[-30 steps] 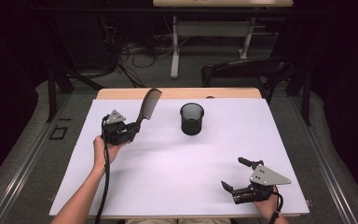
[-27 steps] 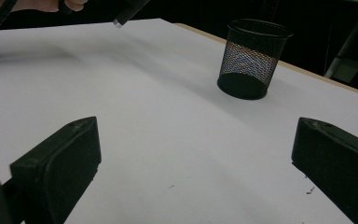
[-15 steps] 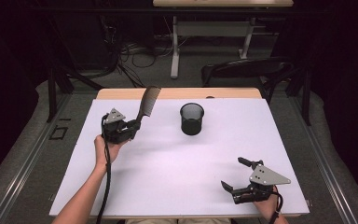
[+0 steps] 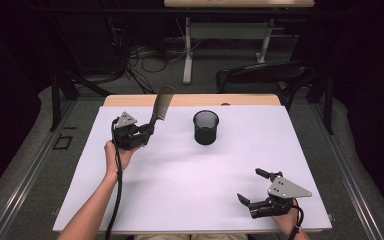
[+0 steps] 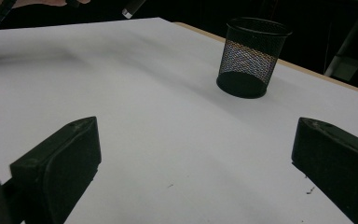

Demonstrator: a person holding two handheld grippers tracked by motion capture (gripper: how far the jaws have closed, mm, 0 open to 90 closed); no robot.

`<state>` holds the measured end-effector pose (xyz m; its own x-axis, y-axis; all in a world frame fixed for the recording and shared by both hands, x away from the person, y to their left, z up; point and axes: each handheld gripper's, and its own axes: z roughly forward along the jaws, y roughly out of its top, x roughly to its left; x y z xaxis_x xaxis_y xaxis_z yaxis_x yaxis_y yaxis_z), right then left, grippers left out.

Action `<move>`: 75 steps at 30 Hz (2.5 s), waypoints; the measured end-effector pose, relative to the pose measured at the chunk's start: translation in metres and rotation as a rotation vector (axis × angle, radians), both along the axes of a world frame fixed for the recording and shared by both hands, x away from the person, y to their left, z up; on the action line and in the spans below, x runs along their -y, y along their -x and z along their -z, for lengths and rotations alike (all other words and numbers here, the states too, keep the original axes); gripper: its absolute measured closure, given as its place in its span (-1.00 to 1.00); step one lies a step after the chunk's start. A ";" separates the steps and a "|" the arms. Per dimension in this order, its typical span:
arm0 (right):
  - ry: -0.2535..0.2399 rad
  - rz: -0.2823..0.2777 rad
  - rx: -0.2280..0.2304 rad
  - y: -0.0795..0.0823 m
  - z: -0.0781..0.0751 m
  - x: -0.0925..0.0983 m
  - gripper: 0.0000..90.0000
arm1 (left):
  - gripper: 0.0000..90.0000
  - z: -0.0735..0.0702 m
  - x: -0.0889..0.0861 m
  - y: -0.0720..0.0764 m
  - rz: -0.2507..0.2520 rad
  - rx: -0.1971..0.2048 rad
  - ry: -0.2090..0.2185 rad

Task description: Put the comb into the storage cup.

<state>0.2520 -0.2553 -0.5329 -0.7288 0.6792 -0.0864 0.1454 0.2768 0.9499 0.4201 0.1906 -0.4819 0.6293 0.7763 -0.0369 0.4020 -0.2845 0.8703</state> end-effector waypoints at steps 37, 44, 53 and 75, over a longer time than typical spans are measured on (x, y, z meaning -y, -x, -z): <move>0.001 -0.001 -0.001 0.000 0.000 0.001 -0.98 | 0.62 -0.027 0.023 -0.020 0.001 0.039 0.048; 0.001 -0.002 -0.001 0.000 0.000 0.001 -0.98 | 0.62 -0.030 0.026 -0.023 0.001 0.044 0.054; 0.003 -0.002 -0.004 0.000 0.000 0.000 -0.98 | 0.62 -0.030 0.029 -0.026 -0.004 0.048 0.068; -0.002 0.001 -0.009 -0.001 0.001 0.001 -0.98 | 0.62 -0.041 0.044 -0.034 0.004 0.069 0.090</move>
